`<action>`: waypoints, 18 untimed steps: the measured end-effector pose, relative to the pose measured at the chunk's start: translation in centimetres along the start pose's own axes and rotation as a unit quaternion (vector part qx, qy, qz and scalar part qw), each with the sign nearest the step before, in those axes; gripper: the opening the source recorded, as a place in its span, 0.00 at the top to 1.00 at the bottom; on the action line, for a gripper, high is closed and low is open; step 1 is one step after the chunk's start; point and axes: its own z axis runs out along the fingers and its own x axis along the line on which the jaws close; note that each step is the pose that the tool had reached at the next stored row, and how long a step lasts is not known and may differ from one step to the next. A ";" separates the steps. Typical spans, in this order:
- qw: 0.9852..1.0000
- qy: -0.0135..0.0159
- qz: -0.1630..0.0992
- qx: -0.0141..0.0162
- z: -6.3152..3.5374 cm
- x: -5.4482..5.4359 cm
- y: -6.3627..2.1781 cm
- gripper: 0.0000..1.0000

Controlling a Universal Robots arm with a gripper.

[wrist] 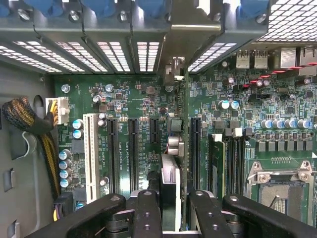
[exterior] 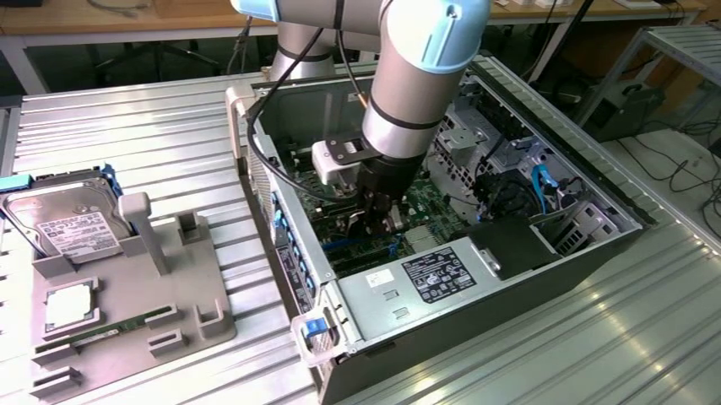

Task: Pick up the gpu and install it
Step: 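Insert the gpu into the slot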

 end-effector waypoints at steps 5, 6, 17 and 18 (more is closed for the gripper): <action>1.000 0.000 0.000 -0.001 0.00 -0.1 0.00 0.72; 1.000 0.000 0.000 -0.002 -0.01 -0.1 -0.01 0.72; 1.000 0.000 0.000 -0.002 0.01 -0.4 0.27 0.72; 1.000 0.000 0.000 -0.002 0.01 -0.4 0.29 0.72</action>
